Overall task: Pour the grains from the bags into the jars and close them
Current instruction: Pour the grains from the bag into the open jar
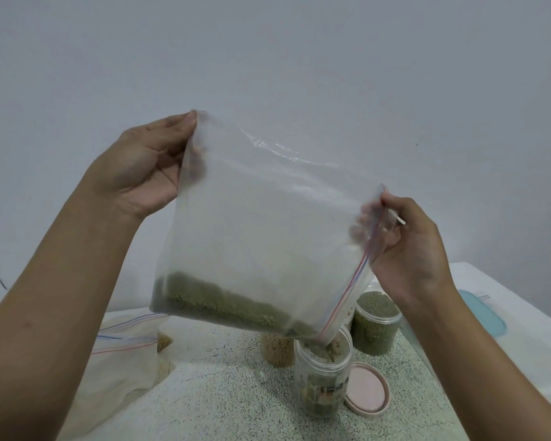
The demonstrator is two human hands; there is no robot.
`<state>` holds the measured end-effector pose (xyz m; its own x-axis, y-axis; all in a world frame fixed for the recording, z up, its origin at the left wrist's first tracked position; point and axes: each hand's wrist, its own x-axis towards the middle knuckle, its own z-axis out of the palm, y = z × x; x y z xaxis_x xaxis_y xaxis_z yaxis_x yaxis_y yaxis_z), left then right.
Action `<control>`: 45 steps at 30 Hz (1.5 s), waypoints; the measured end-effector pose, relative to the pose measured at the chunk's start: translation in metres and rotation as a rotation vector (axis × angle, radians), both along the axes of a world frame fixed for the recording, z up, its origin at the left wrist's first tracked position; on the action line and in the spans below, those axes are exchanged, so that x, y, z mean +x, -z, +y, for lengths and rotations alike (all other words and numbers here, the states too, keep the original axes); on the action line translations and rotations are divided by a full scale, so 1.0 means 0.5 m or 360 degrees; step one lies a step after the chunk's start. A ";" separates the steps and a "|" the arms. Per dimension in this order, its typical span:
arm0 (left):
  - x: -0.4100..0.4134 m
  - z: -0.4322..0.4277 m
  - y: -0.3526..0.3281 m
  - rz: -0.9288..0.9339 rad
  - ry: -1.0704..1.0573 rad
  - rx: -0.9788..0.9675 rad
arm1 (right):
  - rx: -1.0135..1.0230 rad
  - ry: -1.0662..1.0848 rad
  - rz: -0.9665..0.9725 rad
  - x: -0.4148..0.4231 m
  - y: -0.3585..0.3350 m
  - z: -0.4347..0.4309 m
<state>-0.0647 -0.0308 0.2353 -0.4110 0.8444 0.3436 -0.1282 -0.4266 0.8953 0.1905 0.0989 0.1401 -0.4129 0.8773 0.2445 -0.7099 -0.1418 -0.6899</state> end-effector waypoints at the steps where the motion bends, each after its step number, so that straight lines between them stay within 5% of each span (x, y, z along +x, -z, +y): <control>1: 0.000 0.001 0.000 -0.0005 0.0005 0.0001 | 0.0002 0.0005 0.0000 0.000 -0.001 0.000; 45: 0.012 0.011 0.000 -0.0028 0.0058 -0.0042 | -0.0019 0.0098 -0.0041 0.003 0.006 0.016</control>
<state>-0.0588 -0.0252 0.2351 -0.3856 0.8677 0.3138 -0.1590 -0.3975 0.9037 0.1920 0.1071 0.1372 -0.3644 0.9039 0.2241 -0.6994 -0.1068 -0.7067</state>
